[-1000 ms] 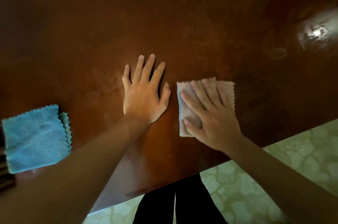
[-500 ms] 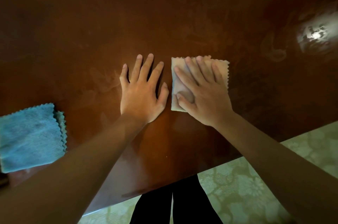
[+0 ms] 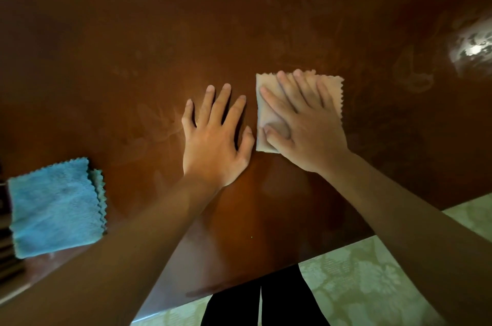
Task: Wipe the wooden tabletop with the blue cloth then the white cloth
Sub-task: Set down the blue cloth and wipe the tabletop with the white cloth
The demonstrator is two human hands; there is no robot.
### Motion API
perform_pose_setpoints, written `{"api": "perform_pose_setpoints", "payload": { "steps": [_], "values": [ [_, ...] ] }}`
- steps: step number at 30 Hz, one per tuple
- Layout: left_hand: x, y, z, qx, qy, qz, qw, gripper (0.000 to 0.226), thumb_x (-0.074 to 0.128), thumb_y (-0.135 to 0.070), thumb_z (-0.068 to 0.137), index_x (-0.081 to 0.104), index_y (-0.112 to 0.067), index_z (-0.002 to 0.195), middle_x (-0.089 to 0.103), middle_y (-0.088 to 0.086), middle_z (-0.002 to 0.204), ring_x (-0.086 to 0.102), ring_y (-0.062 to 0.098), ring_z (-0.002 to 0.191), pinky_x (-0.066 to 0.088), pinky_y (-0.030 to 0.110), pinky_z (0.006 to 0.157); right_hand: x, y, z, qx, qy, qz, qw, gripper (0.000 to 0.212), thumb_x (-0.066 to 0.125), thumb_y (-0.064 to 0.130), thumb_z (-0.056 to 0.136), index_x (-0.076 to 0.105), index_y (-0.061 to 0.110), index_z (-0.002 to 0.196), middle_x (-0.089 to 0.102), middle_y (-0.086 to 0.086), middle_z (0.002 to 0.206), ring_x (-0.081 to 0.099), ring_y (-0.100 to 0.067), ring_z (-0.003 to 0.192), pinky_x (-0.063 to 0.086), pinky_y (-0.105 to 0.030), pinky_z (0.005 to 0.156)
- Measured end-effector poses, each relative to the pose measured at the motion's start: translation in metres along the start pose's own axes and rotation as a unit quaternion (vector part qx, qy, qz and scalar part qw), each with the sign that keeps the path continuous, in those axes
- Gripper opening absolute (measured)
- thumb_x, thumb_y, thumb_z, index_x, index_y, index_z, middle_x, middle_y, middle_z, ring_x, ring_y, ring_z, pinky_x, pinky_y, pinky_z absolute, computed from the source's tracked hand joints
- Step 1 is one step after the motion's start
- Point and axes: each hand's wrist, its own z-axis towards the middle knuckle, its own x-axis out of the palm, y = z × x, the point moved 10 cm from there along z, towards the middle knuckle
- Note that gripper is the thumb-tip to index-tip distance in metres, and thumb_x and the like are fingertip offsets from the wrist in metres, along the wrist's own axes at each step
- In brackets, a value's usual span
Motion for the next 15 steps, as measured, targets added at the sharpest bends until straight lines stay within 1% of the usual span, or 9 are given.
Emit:
{"api": "perform_pose_setpoints", "payload": {
  "steps": [4,6,9,11,13,15],
  "values": [
    [0.001,0.000,0.000,0.000,0.002,0.000,1.000,0.057,0.040,-0.045,0.099,0.044,-0.022,0.151,0.031,0.006,0.164,0.018,0.027,0.154,0.010,0.057,0.122,0.001,0.004,-0.019,0.020,0.003,0.013,1.000,0.065,0.023,0.055,0.104,0.028,0.026,0.161,0.023,-0.010,0.169,0.016,-0.033,0.158,0.014,-0.055,0.126],
    [0.000,0.000,0.000,-0.001,0.001,0.003,1.000,0.057,0.040,-0.045,0.099,0.043,-0.021,0.151,0.031,0.007,0.164,0.018,0.028,0.154,0.009,0.056,0.122,0.001,0.012,-0.042,0.024,-0.004,0.026,0.999,0.065,0.026,0.055,0.104,0.029,0.025,0.161,0.023,-0.010,0.169,0.015,-0.033,0.158,0.015,-0.055,0.126],
    [0.001,0.000,0.001,-0.001,0.002,0.005,1.000,0.057,0.040,-0.045,0.099,0.044,-0.021,0.151,0.032,0.007,0.163,0.019,0.029,0.154,0.010,0.057,0.121,0.001,0.019,-0.058,0.019,-0.011,0.028,0.999,0.065,0.035,0.055,0.102,0.035,0.023,0.159,0.030,-0.011,0.167,0.022,-0.035,0.156,0.020,-0.059,0.124],
    [0.000,-0.001,0.000,0.001,0.002,0.003,1.000,0.057,0.039,-0.045,0.099,0.045,-0.020,0.151,0.032,0.008,0.163,0.020,0.030,0.154,0.011,0.058,0.121,0.001,0.014,-0.048,0.017,-0.001,0.027,0.999,0.066,0.033,0.056,0.102,0.035,0.024,0.159,0.030,-0.011,0.167,0.023,-0.035,0.156,0.020,-0.058,0.124],
    [-0.001,-0.001,0.001,0.001,0.002,0.000,1.000,0.058,0.038,-0.045,0.099,0.046,-0.020,0.150,0.033,0.009,0.163,0.021,0.030,0.153,0.012,0.058,0.121,0.002,0.006,-0.024,0.016,0.011,0.016,1.000,0.066,0.026,0.057,0.102,0.030,0.026,0.160,0.026,-0.009,0.168,0.020,-0.034,0.157,0.018,-0.057,0.124],
    [-0.001,-0.001,0.000,0.003,0.003,-0.001,1.000,0.058,0.037,-0.046,0.100,0.046,-0.020,0.151,0.033,0.009,0.163,0.020,0.030,0.154,0.011,0.058,0.121,-0.001,-0.001,0.005,0.015,0.016,0.014,1.000,0.066,0.022,0.057,0.103,0.030,0.027,0.161,0.025,-0.010,0.168,0.020,-0.034,0.157,0.017,-0.057,0.125]
  ]
}}
